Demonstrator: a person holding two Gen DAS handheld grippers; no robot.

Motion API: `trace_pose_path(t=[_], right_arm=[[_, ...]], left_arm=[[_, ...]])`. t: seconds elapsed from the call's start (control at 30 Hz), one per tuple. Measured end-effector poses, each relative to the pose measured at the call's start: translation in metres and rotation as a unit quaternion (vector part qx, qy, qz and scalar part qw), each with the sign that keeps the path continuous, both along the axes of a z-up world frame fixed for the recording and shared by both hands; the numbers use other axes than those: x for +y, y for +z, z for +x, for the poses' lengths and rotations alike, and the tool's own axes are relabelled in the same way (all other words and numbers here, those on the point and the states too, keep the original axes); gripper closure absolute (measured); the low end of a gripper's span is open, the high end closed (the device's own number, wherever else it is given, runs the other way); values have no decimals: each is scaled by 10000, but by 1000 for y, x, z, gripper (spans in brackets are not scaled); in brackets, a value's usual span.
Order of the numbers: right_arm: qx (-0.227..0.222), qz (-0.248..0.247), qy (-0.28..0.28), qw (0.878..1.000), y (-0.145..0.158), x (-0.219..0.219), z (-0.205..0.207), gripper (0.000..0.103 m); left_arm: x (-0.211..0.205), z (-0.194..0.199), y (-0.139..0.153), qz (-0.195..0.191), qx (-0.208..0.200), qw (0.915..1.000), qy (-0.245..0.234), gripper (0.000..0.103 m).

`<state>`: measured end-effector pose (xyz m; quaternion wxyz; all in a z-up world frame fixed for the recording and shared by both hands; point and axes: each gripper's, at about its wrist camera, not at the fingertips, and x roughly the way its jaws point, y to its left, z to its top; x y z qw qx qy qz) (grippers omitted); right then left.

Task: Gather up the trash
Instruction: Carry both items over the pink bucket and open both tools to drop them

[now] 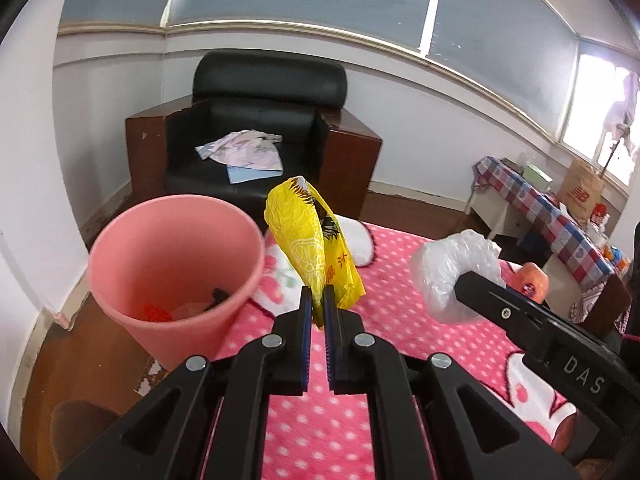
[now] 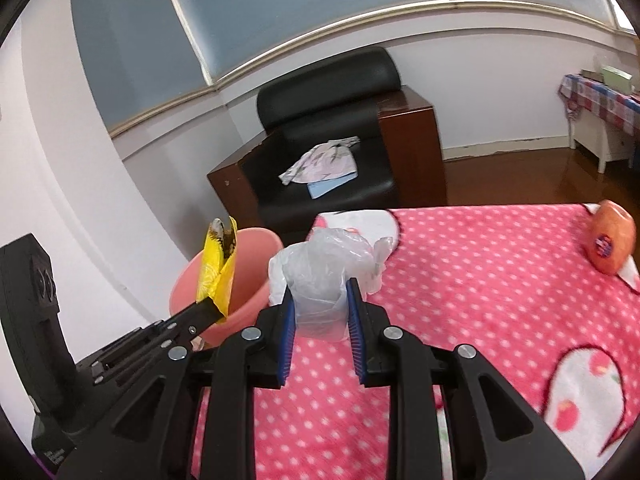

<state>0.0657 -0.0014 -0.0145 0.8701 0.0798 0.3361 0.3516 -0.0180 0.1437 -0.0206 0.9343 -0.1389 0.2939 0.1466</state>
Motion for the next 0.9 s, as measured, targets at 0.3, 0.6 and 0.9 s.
trace_pose_path(t=[0.3,0.6,0.9], right_arm=[[-115,-61,361,9993,6,57,11,79],[-84,-127,600,9981,2,97,14,79],[48,-224,782,9967,-13,123,18,79]], left_arm=[[53,3,-2,26,6,9992,389,98],[92,-3,-12,-10,44,9978,666,98],[126,-14,-27,-147,111,9954,945,98]])
